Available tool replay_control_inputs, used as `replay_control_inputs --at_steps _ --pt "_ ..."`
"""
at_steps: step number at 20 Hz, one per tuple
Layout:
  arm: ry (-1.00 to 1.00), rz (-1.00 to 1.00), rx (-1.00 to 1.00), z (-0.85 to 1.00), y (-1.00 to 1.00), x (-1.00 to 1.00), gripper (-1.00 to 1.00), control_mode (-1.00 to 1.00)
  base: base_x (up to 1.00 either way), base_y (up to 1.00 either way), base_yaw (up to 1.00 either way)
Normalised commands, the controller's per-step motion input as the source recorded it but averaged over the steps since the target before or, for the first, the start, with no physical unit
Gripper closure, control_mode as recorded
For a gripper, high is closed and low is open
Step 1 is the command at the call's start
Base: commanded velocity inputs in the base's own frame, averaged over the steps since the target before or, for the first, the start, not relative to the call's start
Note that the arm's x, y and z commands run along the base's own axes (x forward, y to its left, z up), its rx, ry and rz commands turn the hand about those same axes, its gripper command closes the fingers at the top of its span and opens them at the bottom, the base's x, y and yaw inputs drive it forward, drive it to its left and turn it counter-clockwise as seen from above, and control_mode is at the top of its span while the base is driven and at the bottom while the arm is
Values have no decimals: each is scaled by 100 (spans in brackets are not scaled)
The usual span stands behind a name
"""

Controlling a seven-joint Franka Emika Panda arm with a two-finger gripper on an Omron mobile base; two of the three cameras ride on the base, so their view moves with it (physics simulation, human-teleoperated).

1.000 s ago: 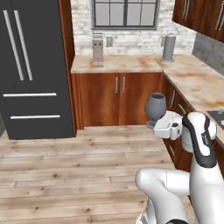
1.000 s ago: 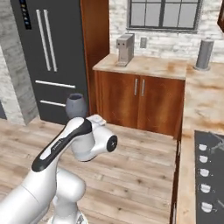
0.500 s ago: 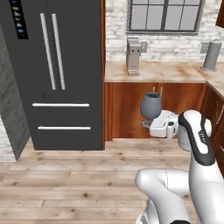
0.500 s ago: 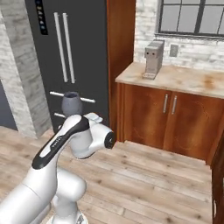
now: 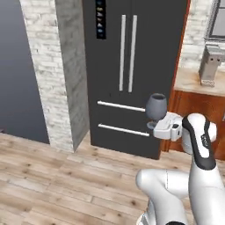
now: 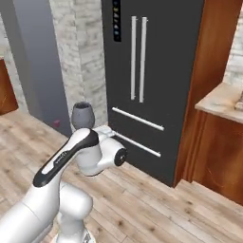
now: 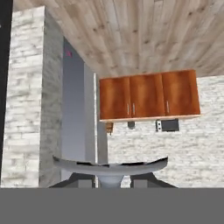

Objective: Retrieve the wine glasses from the counter and place one next to each plate.

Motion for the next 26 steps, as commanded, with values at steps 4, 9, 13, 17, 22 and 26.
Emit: replay_control_inputs --at_steps 4,9,13,17,22,26 --pt "0 0 0 0 0 0 100 100 0 8 89" --pt "0 0 0 0 0 0 100 100 36 37 66" --pt "0 0 0 0 0 0 100 100 66 55 53" --pt "0 0 0 0 0 0 100 100 81 57 49" --pt "0 0 0 0 0 0 100 100 96 46 47" --pt "0 0 0 0 0 0 100 100 100 21 51"
